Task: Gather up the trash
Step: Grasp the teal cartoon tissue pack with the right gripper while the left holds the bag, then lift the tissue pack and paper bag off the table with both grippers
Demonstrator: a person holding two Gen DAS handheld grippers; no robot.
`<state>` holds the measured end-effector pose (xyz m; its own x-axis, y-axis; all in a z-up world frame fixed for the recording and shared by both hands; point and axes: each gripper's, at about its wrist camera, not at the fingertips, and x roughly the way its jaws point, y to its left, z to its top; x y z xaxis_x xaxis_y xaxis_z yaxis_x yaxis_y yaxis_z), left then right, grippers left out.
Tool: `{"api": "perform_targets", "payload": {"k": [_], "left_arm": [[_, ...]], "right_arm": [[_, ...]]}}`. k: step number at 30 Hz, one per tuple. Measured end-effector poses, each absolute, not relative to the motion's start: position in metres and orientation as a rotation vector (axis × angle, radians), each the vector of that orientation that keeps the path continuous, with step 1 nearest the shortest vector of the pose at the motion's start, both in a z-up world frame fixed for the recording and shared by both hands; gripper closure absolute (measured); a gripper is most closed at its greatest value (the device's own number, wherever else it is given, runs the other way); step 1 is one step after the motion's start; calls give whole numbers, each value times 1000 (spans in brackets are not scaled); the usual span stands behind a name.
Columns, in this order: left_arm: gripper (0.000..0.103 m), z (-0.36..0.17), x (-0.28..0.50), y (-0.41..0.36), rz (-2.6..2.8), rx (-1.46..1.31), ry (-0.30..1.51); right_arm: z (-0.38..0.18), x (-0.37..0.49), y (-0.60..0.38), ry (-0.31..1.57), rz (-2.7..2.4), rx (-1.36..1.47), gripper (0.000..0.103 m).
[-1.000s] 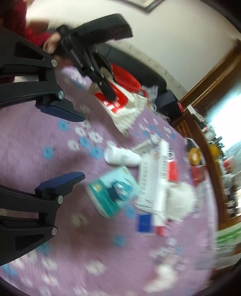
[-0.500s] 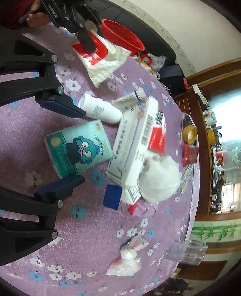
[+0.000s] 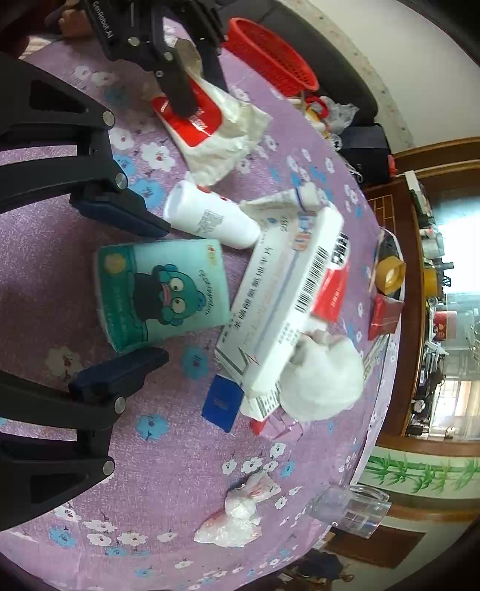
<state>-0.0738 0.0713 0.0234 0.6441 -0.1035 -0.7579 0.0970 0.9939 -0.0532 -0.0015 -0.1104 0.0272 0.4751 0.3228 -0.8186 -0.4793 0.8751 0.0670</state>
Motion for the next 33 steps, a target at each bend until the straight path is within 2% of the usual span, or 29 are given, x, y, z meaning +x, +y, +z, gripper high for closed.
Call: {"api": "perform_targets", "payload": {"k": [1, 2, 4, 7, 22, 33], "left_arm": [[59, 22, -74, 71, -113, -12, 866], [59, 22, -74, 72, -109, -14, 865], [59, 22, -75, 71, -99, -11, 855], [61, 24, -80, 69, -94, -8, 834], [61, 44, -124, 59, 5, -35, 644], [60, 48, -141, 46, 15, 20, 615]], "right_arm": [[26, -3, -109, 962, 494, -183, 47], [26, -6, -109, 960, 491, -185, 47], [27, -11, -109, 954, 489, -183, 58], [29, -21, -116, 950, 459, -143, 64], [54, -92, -145, 796, 358, 52, 65], [63, -110, -148, 771, 354, 70, 65]]}}
